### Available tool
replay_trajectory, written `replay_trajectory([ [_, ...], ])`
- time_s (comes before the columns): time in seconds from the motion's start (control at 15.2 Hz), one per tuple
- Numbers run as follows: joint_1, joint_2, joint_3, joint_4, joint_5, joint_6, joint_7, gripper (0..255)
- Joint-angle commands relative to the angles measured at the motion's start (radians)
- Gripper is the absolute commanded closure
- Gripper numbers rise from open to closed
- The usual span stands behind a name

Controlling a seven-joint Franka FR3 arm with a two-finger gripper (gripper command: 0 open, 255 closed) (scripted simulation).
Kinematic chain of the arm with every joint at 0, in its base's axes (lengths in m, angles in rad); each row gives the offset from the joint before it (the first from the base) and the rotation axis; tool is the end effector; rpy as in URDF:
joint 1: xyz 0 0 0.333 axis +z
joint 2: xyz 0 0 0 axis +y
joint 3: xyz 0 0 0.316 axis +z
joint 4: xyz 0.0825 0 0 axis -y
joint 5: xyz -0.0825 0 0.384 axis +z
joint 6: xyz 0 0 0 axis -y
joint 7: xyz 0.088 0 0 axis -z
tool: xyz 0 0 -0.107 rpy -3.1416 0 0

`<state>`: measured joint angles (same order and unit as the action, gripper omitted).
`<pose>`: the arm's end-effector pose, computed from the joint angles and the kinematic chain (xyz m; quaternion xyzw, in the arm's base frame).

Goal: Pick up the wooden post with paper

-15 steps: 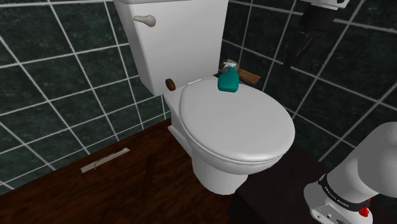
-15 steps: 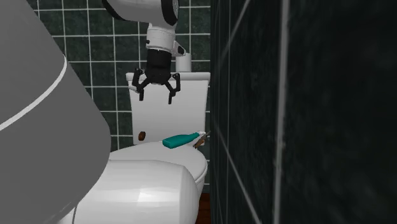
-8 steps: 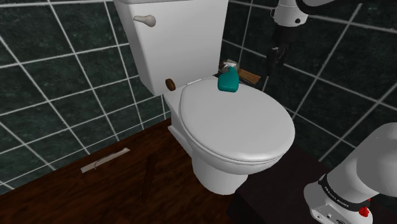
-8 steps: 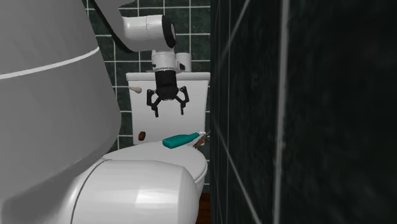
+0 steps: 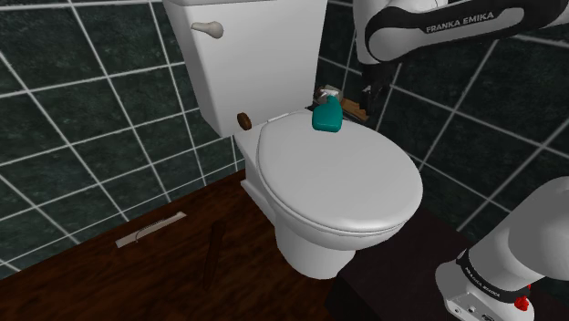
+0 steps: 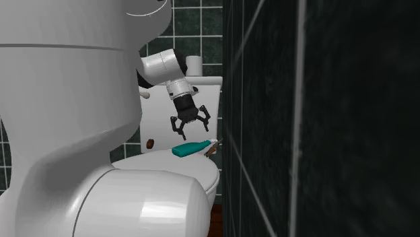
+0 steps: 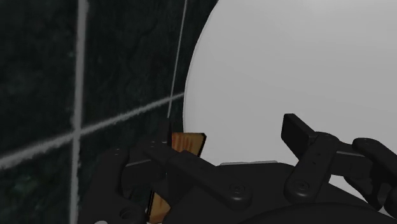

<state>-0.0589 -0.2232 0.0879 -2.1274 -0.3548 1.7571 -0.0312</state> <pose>0.4742 -0.0149 0.4984 0.9782 0.0731 -0.0736 0.1799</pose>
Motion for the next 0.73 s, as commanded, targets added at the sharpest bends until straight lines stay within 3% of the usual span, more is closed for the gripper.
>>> replay_trajectory([
  [0.0,-0.013,0.076,0.007,0.036,-0.08,0.008,0.016,0],
  [0.33,-0.025,0.259,0.012,0.136,-0.267,0.0,0.067,0],
  [0.66,-0.026,0.283,0.008,0.099,-0.278,0.05,0.1,0],
])
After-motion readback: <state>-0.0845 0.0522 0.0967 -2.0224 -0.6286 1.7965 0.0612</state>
